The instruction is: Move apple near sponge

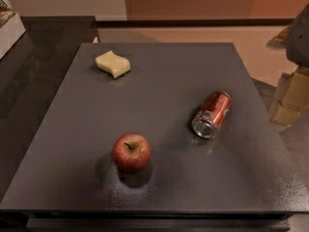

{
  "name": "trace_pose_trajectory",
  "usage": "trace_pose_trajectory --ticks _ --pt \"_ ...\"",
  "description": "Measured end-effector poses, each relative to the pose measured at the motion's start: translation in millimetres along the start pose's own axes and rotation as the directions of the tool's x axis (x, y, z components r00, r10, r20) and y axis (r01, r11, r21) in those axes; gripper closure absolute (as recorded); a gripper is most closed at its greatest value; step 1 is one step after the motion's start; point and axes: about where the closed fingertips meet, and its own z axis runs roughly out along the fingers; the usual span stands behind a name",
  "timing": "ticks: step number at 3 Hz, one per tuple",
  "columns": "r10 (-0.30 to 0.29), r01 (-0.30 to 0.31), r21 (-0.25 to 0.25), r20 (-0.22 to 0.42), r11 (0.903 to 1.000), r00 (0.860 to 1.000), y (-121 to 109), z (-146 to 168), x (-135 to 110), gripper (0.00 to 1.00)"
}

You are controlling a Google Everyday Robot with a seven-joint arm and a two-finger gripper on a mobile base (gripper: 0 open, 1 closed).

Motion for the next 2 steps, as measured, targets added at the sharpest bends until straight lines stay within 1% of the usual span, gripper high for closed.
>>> trace_pose_trajectory --ticks 2 --pt "0.000 0.000 0.000 0.000 1.0000 1.000 0.0 0.0 0.0 0.00"
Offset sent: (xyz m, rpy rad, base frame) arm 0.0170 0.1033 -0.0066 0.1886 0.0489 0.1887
